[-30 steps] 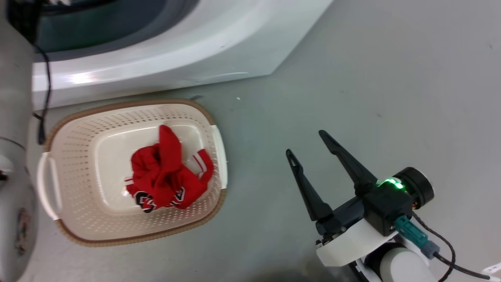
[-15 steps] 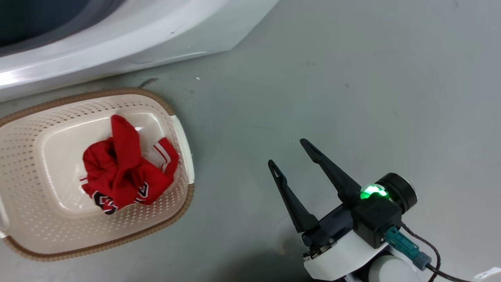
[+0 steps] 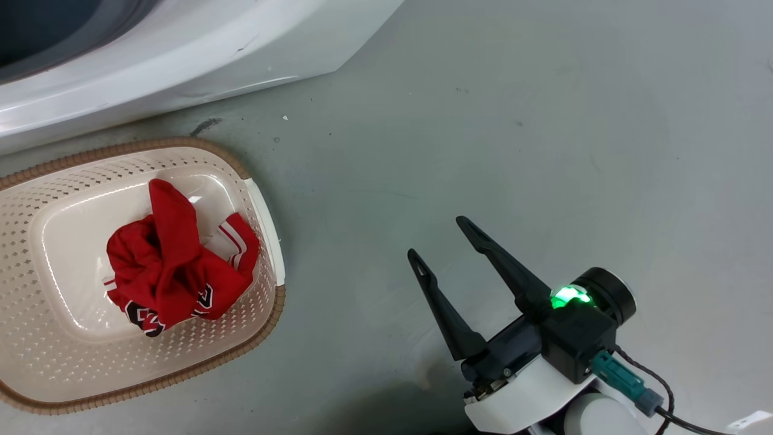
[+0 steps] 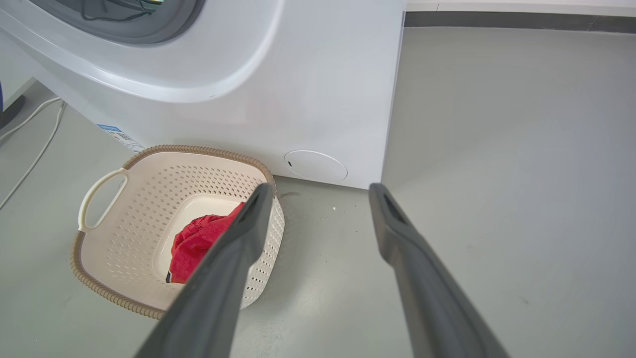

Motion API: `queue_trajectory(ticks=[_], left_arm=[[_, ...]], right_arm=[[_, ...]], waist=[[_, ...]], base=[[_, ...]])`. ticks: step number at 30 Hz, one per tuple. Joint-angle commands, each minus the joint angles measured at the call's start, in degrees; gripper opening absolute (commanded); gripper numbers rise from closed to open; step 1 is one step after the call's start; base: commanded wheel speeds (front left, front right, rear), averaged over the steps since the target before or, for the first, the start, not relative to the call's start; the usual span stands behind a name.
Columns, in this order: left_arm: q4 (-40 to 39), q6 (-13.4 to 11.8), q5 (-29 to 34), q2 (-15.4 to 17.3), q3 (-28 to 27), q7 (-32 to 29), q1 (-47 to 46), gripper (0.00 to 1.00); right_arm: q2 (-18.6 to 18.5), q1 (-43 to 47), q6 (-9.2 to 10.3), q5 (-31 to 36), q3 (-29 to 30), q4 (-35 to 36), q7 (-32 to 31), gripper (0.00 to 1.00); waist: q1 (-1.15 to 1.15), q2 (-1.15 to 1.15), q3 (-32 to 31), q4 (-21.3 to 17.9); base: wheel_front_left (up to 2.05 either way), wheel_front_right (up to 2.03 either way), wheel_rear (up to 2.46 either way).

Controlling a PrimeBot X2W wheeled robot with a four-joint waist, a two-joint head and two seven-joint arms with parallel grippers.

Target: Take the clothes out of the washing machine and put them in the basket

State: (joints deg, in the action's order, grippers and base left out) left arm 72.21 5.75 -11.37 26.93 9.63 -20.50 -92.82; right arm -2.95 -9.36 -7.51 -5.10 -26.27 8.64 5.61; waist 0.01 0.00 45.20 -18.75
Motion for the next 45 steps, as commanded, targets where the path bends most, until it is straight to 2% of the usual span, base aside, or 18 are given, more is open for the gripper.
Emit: queue_trajectory(ticks=[1, 10, 17, 22, 28, 32, 37, 45], left_arm=[[-1.0, -0.7, 0.0, 0.4, 0.2, 1.8, 0.7, 0.00], [-6.4, -3.2, -0.7, -0.6, -0.2, 20.8, 5.5, 0.00], [-7.6, -3.6, -0.4, -2.1, 0.9, 33.5, 10.7, 0.00], [-9.5, -3.8, -1.9, -3.3, -0.4, 35.6, 15.0, 0.00], [-20.0, -4.2, -3.4, -3.5, -4.5, 35.8, 24.4, 0.00], [-24.1, -3.9, -4.1, -4.2, -7.2, 35.8, 29.4, 0.00], [-28.8, -2.9, -3.4, -5.8, -9.8, 35.8, 37.0, 0.00], [-35.1, -1.8, -1.9, -10.8, -13.2, 35.8, 48.5, 0.00]], right_arm=[[0.1, -0.7, 0.04, -0.5, 0.4, -0.1, 0.4, 1.00], [0.1, -1.3, 0.04, -0.2, 1.7, -0.7, 0.1, 1.00], [0.1, -1.0, 0.04, -0.3, 3.0, -1.3, -0.5, 1.00], [0.1, -0.4, 0.04, -0.4, 3.7, -1.8, -0.6, 1.00], [0.1, 0.5, 0.04, -0.5, 4.6, -2.4, -1.0, 1.00], [0.1, 1.5, 0.04, -0.4, 5.0, -2.9, -1.3, 1.00], [0.1, 2.8, 0.04, -0.2, 5.4, -3.7, -2.1, 1.00], [0.1, 5.3, 0.04, -0.4, 5.7, -4.5, -3.5, 1.00]], waist=[[-0.01, 0.00, -0.1, 0.0], [-0.01, 0.00, -3.5, 0.7], [-0.01, 0.00, -7.8, 1.5], [-0.01, 0.00, -11.2, 1.7], [-0.01, 0.00, -15.2, 2.1], [-0.01, 0.00, -17.7, 2.5], [-0.01, 0.00, -22.0, 3.4], [-0.01, 0.00, -28.6, 5.6]], base=[[0.00, 0.00, 0.00], [0.00, 0.00, 0.00], [0.00, 0.00, 0.00], [0.00, 0.00, 0.00], [0.00, 0.00, 0.00], [0.00, 0.00, 0.00], [0.00, 0.00, 0.00], [0.00, 0.00, 0.00]])
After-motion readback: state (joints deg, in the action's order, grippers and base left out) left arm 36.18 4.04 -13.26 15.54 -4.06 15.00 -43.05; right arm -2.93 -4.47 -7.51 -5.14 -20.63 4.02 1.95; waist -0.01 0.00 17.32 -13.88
